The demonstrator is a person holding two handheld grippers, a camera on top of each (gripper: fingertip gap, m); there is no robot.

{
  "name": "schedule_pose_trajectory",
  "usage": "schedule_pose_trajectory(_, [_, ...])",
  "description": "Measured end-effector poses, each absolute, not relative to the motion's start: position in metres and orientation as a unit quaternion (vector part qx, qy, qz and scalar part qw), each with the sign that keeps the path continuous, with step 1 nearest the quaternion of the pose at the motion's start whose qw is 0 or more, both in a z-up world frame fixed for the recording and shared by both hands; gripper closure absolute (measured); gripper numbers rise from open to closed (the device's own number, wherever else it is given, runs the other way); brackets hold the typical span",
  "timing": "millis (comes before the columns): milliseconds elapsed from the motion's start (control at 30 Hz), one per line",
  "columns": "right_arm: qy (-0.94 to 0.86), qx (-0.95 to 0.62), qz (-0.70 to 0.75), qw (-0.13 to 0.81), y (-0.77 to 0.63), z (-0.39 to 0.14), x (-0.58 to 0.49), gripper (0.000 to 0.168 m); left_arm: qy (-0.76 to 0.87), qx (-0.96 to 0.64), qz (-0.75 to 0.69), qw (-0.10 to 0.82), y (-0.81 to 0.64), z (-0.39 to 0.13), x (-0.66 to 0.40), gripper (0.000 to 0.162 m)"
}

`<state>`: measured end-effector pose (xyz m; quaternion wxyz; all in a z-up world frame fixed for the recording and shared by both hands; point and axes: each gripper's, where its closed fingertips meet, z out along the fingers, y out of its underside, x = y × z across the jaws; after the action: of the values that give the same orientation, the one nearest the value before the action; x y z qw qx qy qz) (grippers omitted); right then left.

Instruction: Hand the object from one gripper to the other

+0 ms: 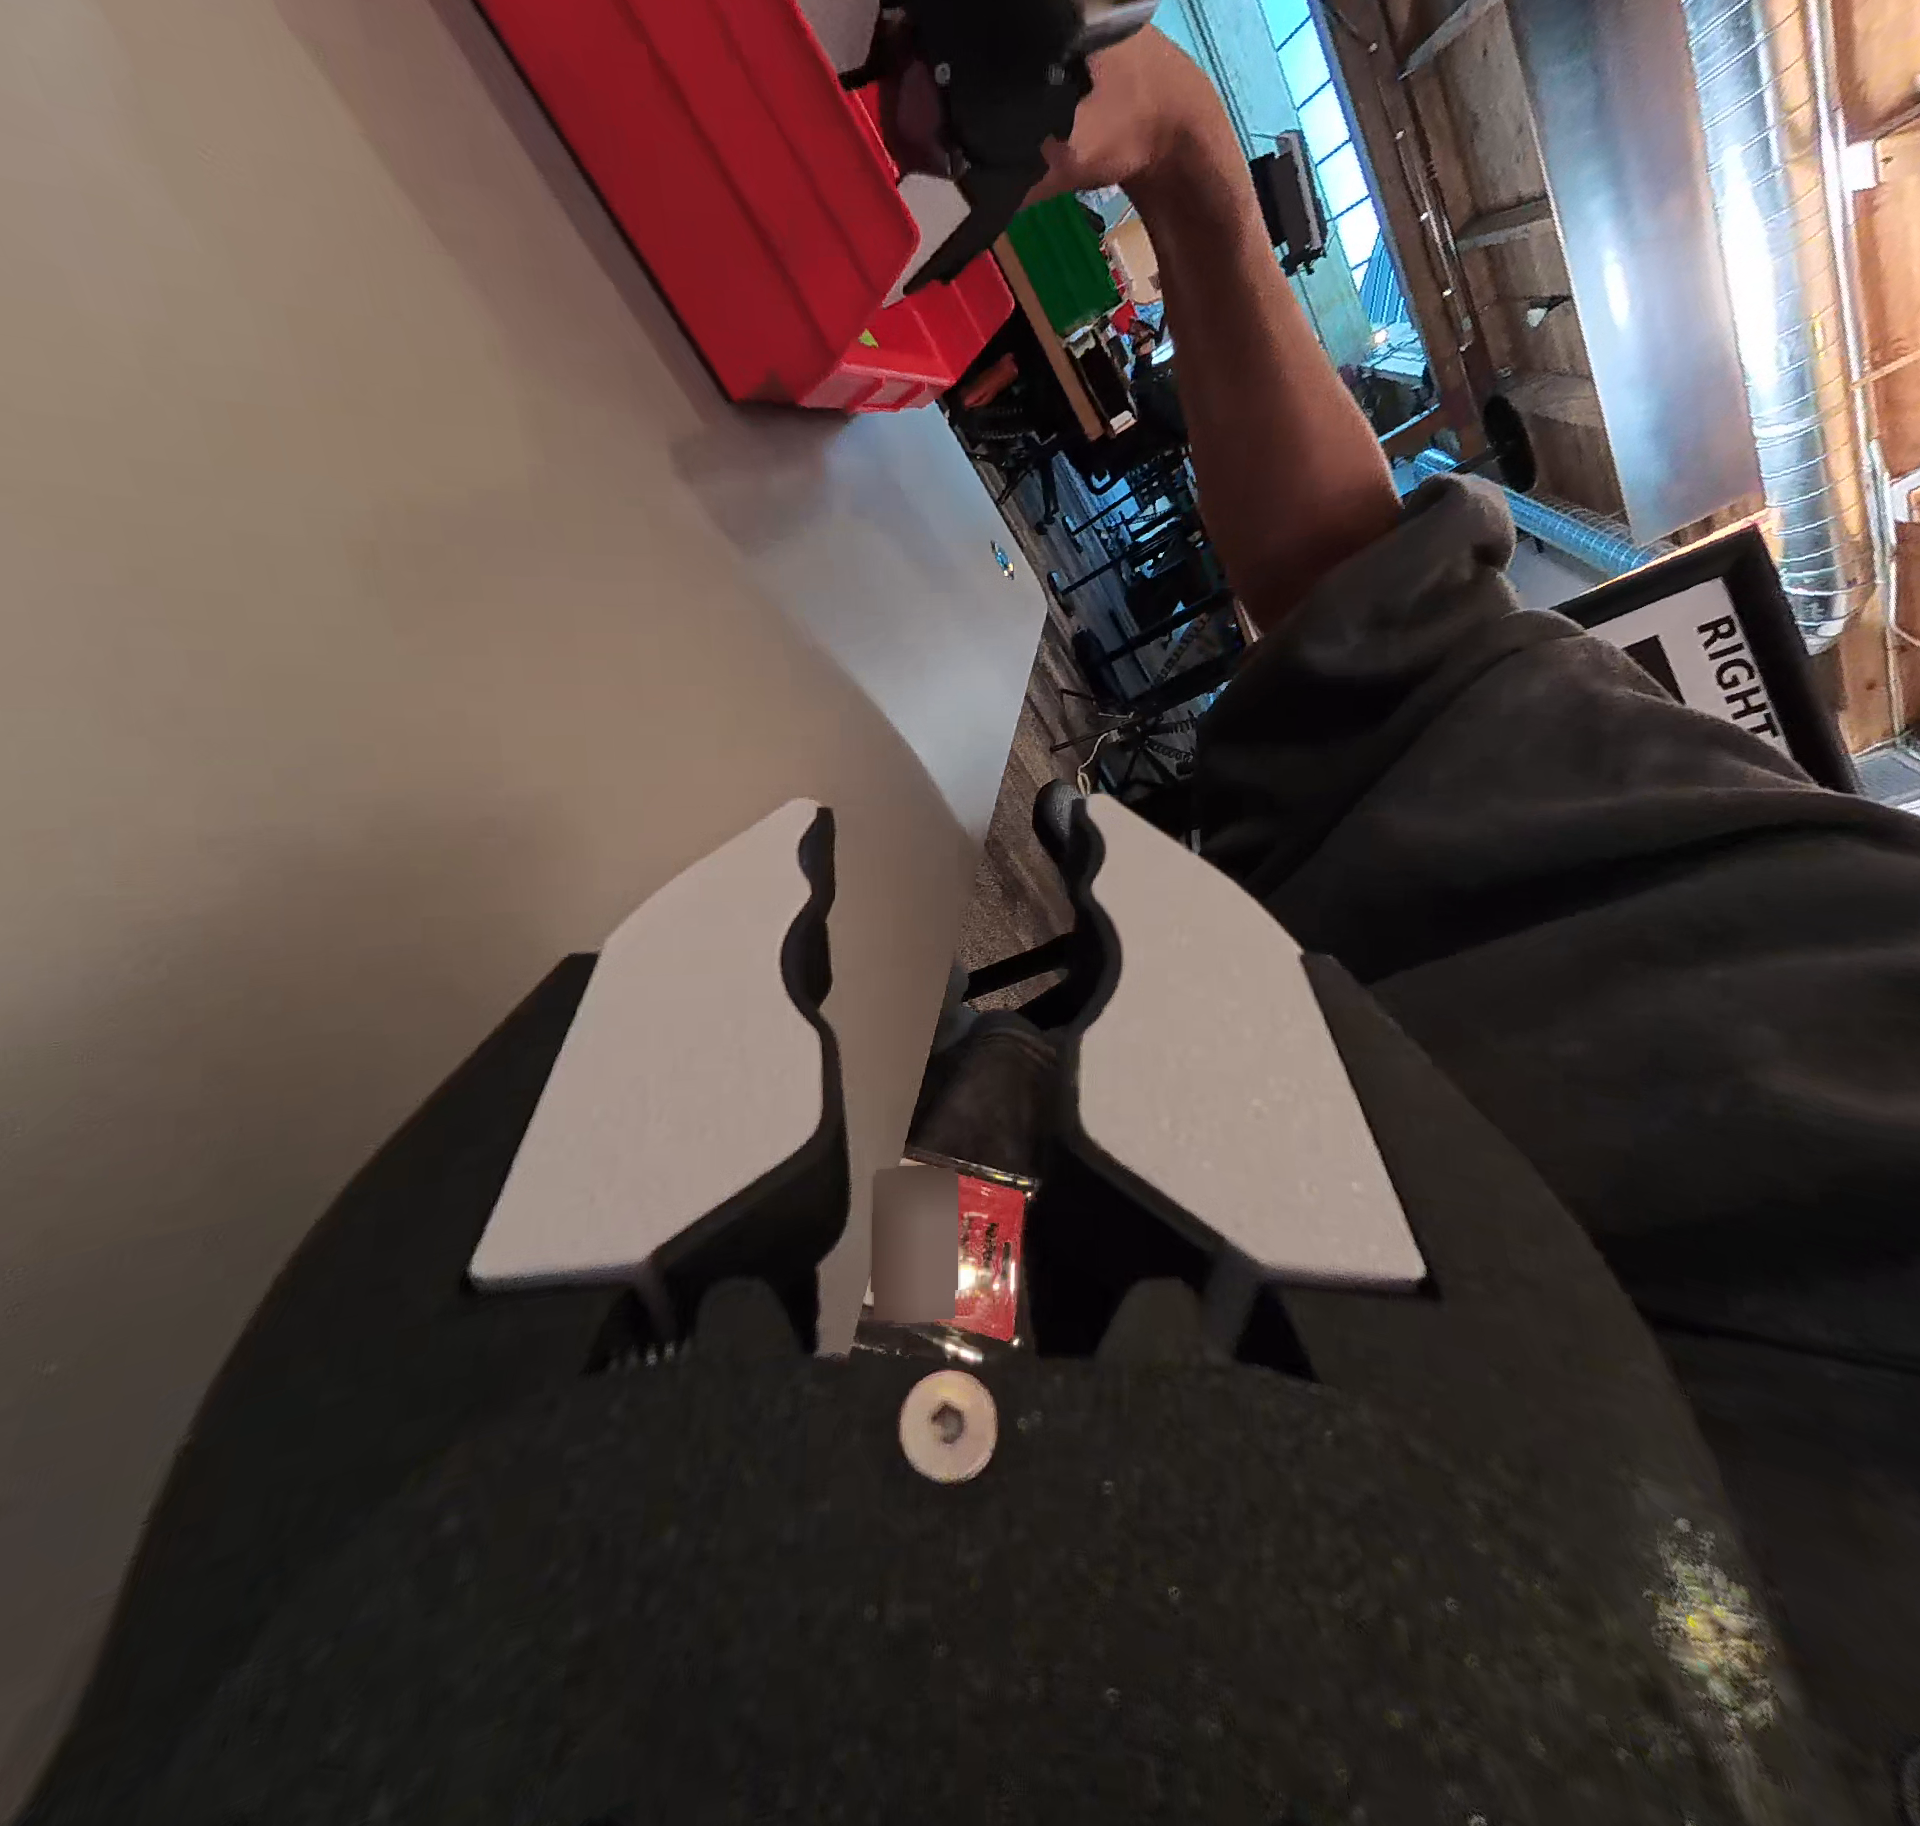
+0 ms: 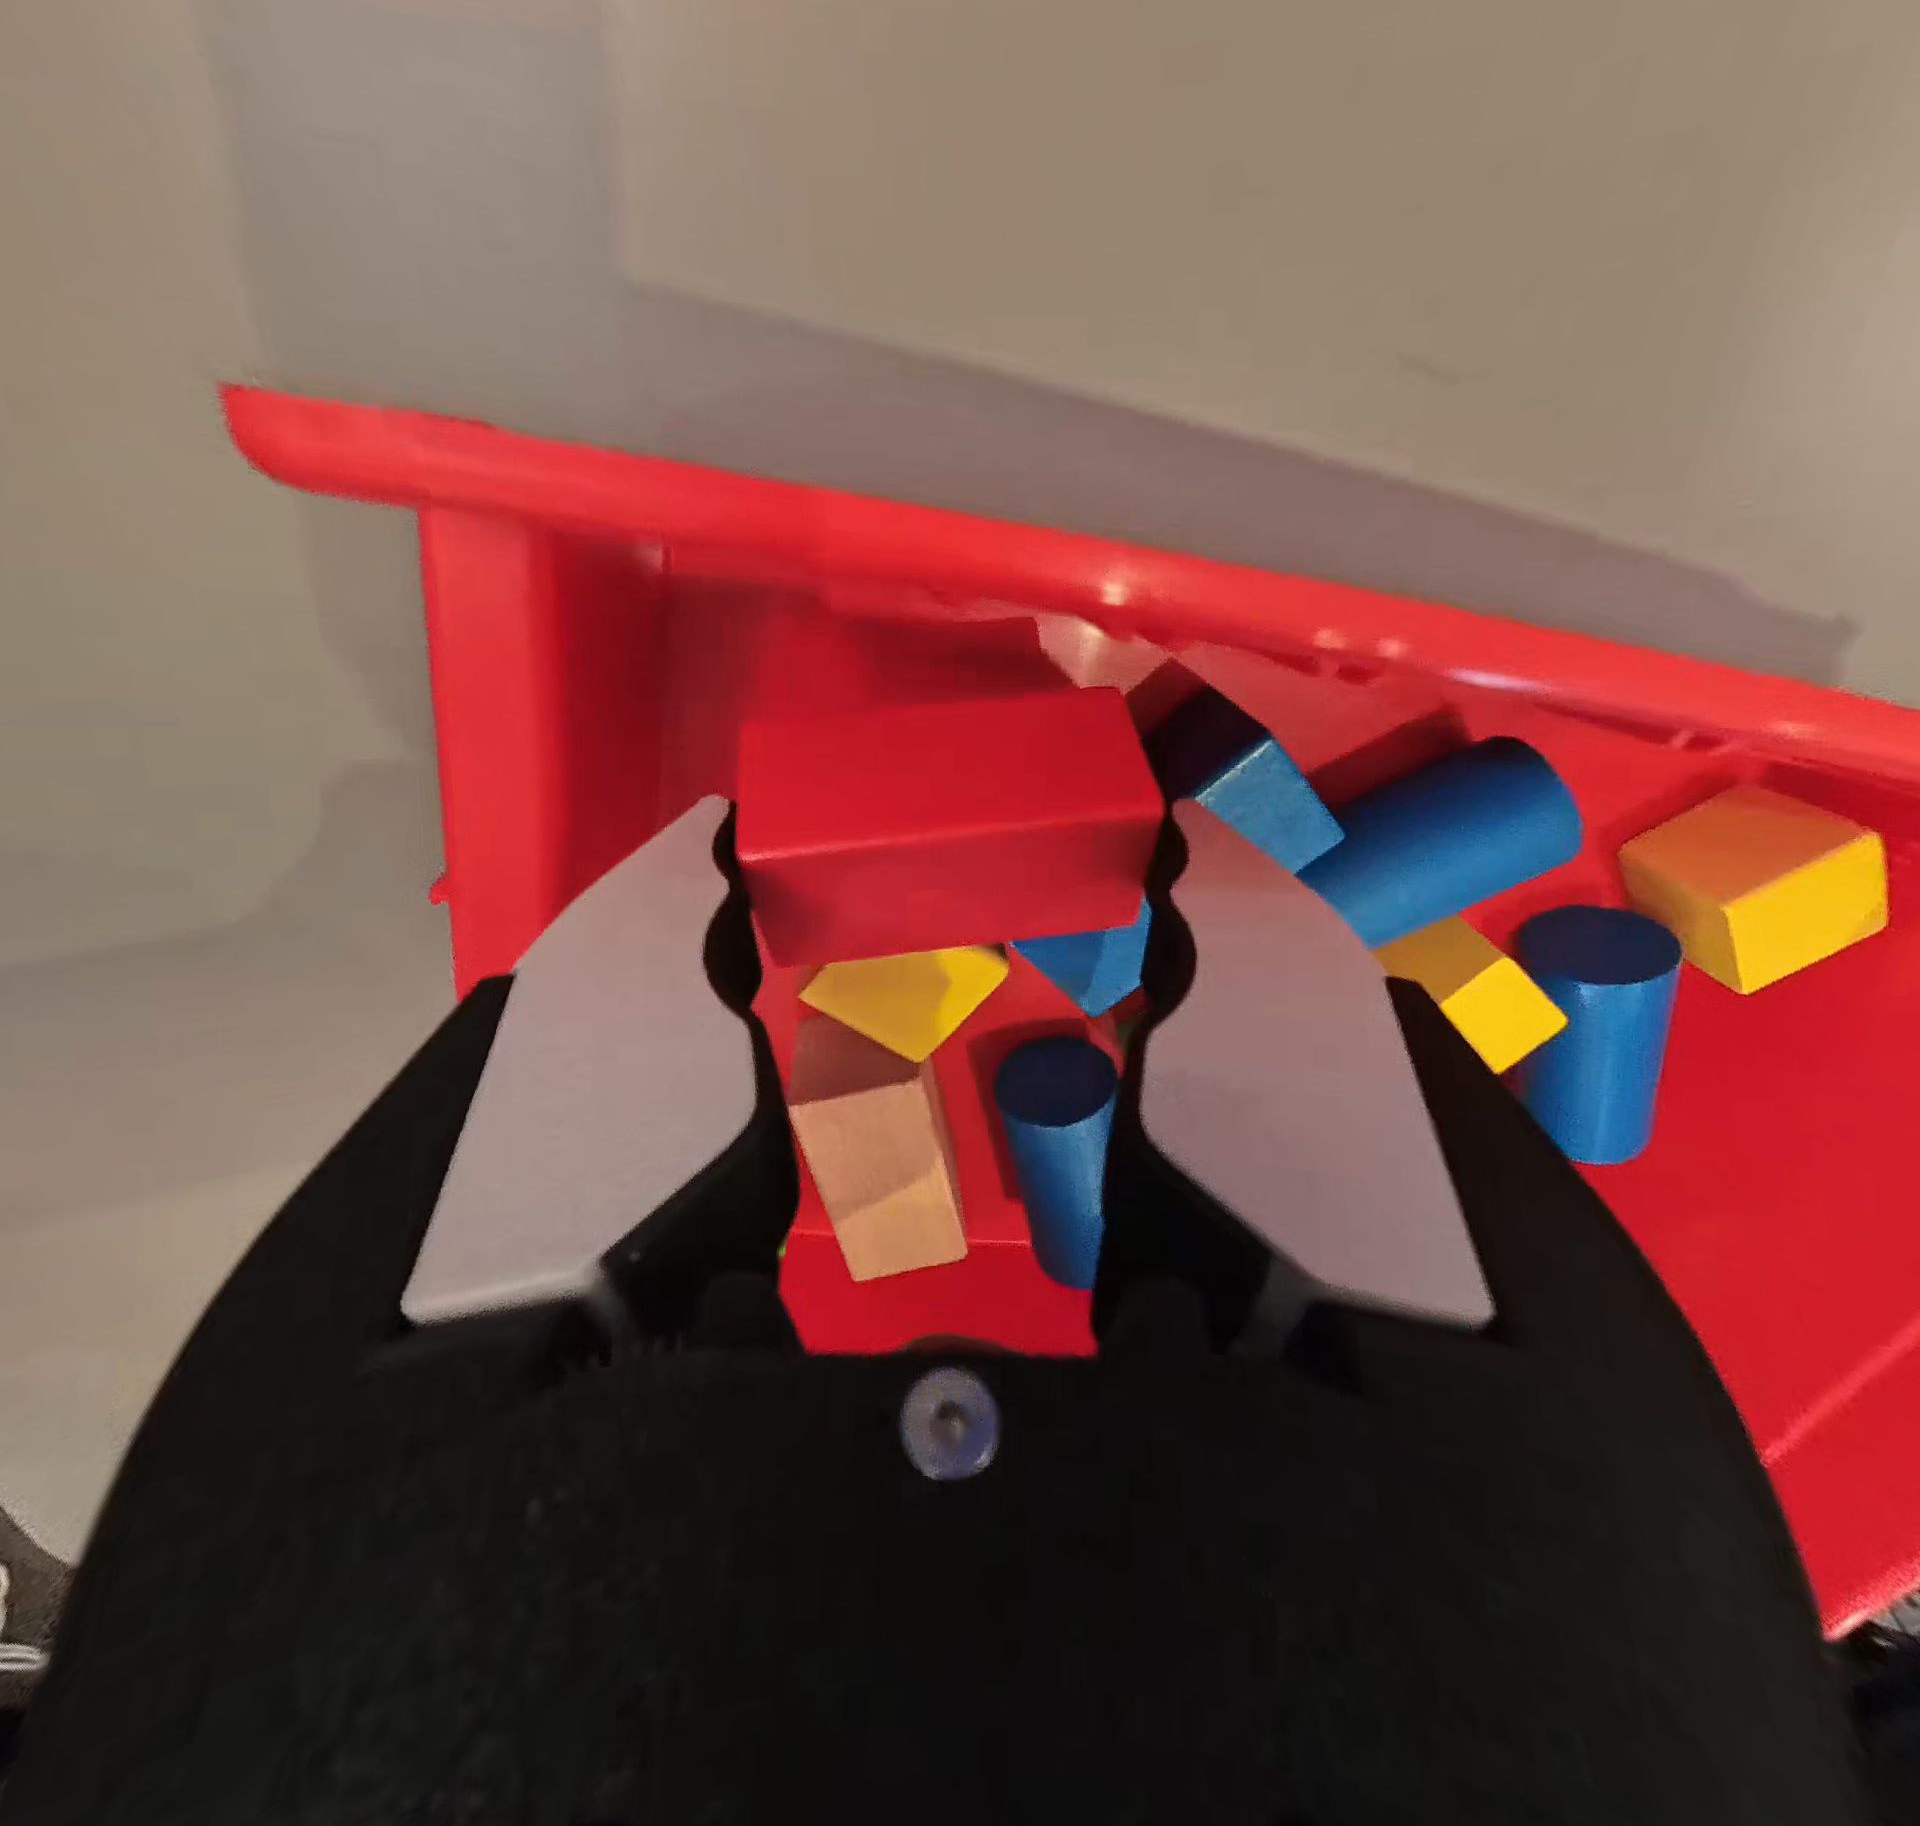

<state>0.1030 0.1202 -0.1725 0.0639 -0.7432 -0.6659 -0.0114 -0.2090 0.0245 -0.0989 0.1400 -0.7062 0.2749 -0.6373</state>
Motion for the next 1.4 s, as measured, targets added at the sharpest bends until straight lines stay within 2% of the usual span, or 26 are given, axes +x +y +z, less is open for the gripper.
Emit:
schedule_pose_trajectory(133, [-0.685,-0.724,-0.006,0.084,0.117,-0.173,0.088,0.096,0.288,-0.711,-0.626,0.14,0.021,-0.103,-0.207,0.12])
schedule_pose_trajectory(300, [-0.693,-0.719,-0.035,0.045,0.119,-0.192,0.104,0.095,0.305,-0.714,-0.613,0.144,0.016,-0.105,-0.204,0.119])
schedule_pose_trajectory(433, [-0.679,-0.732,-0.052,0.028,0.12,-0.194,0.109,0.095,0.301,-0.712,-0.617,0.145,0.016,-0.102,-0.204,0.119])
schedule_pose_trajectory(533, [-0.658,-0.749,-0.06,0.051,0.118,-0.181,0.111,0.093,0.302,-0.718,-0.607,0.157,0.02,-0.104,-0.207,0.119])
schedule_pose_trajectory(667, [-0.58,-0.774,-0.06,0.247,0.111,-0.105,0.09,0.095,0.314,-0.735,-0.565,0.206,0.035,-0.097,-0.221,0.118])
schedule_pose_trajectory(700, [-0.543,-0.78,-0.054,0.305,0.103,-0.084,0.082,0.09,0.32,-0.741,-0.544,0.229,0.042,-0.092,-0.228,0.116])
schedule_pose_trajectory(767, [-0.448,-0.796,-0.034,0.406,0.079,-0.055,0.067,0.085,0.329,-0.767,-0.473,0.283,0.07,-0.081,-0.25,0.115])
schedule_pose_trajectory(833, [-0.35,-0.804,0.049,0.479,0.046,-0.05,0.034,0.093,0.312,-0.821,-0.358,0.318,0.115,-0.076,-0.284,0.115])
schedule_pose_trajectory(933, [-0.291,-0.774,0.22,0.518,-0.01,-0.072,-0.043,0.097,0.249,-0.902,-0.18,0.304,0.194,-0.075,-0.343,0.107])
schedule_pose_trajectory(1033, [-0.294,-0.741,0.305,0.521,-0.047,-0.096,-0.101,0.097,0.196,-0.935,-0.086,0.284,0.28,-0.075,-0.375,0.106])
schedule_pose_trajectory(1133, [-0.354,-0.744,0.281,0.492,-0.066,-0.116,-0.119,0.092,0.144,-0.964,-0.028,0.223,0.349,-0.097,-0.396,0.109])
schedule_pose_trajectory(1233, [-0.361,-0.717,0.29,0.52,-0.071,-0.112,-0.118,0.099,0.116,-0.979,0.014,0.17,0.391,-0.125,-0.411,0.109])
schedule_pose_trajectory(1400, [-0.349,-0.73,0.318,0.495,-0.071,-0.125,-0.109,0.097,0.097,-0.988,0.045,0.115,0.414,-0.166,-0.419,0.109])
